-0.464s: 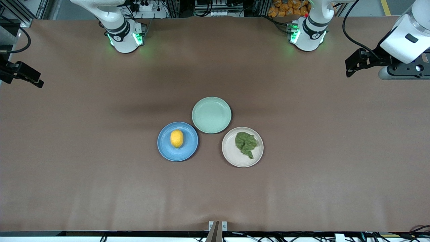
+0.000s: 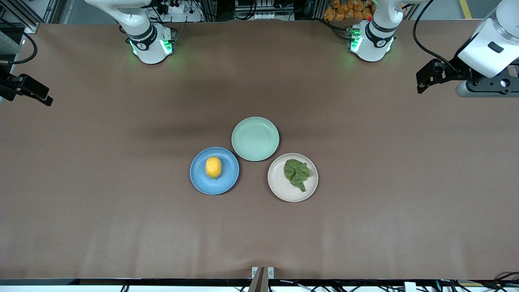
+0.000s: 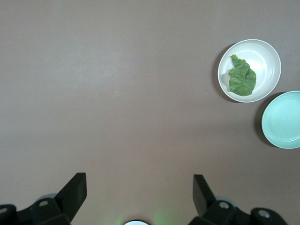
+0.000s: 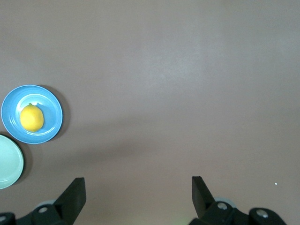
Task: Pick lemon and lettuce from blue and beige plates
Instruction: 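Move the left gripper above the lettuce on the beige plate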
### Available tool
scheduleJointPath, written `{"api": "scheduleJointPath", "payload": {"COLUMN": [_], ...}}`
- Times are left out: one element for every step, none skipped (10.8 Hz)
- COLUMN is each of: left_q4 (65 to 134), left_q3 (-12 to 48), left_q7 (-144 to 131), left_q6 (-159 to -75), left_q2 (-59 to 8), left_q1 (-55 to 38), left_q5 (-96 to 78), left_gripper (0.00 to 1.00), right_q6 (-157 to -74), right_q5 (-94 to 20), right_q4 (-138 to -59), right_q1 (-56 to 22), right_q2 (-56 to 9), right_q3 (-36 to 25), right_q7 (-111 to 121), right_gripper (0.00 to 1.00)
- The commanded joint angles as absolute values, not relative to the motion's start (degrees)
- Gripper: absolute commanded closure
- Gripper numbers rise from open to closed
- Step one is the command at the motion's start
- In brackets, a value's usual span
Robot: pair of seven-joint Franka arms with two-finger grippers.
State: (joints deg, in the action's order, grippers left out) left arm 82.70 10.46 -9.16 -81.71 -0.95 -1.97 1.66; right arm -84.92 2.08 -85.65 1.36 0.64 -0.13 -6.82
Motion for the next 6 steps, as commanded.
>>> {"api": "scheduleJointPath", "payload": {"left_q4": [82.62,82.53,82.53,82.53,82.53,82.53], "left_q3": [10.72,10.9,11.07,11.07,11.07,11.07], "left_q7": [-8.26,-8.96,-9.05,-9.05,-9.75,-12.19], "left_q6": [-81.83,-82.09,-83.22,-84.45,-85.51,-86.56], "left_q2": [-1.93,-2.98,-3.95,-4.91,-6.14,-7.28], "left_q1": [-2.28,-2.63,-2.64,-3.33,-4.38,-5.18], "left_q5": [0.7,0.62,0.44,0.44,0.44,0.35], "left_gripper": [0.0,0.0,0.0,0.0,0.0,0.0], "right_q6": [-84.29,-84.29,-84.29,-84.29,-84.29,-84.29], "right_q5": [1.49,1.49,1.49,1.49,1.49,1.49], "right_q4": [-84.11,-84.2,-84.11,-84.2,-84.2,-84.11], "right_q1": [0.88,0.88,0.88,0.88,0.88,0.88], "right_q2": [-0.09,-0.09,-0.09,-0.09,-0.09,-0.09], "right_q3": [-0.7,-0.7,-0.7,-0.7,-0.7,-0.7], "right_q7": [-6.33,-6.33,-6.33,-6.33,-6.33,-6.33], "right_gripper": [0.0,0.0,0.0,0.0,0.0,0.0]}}
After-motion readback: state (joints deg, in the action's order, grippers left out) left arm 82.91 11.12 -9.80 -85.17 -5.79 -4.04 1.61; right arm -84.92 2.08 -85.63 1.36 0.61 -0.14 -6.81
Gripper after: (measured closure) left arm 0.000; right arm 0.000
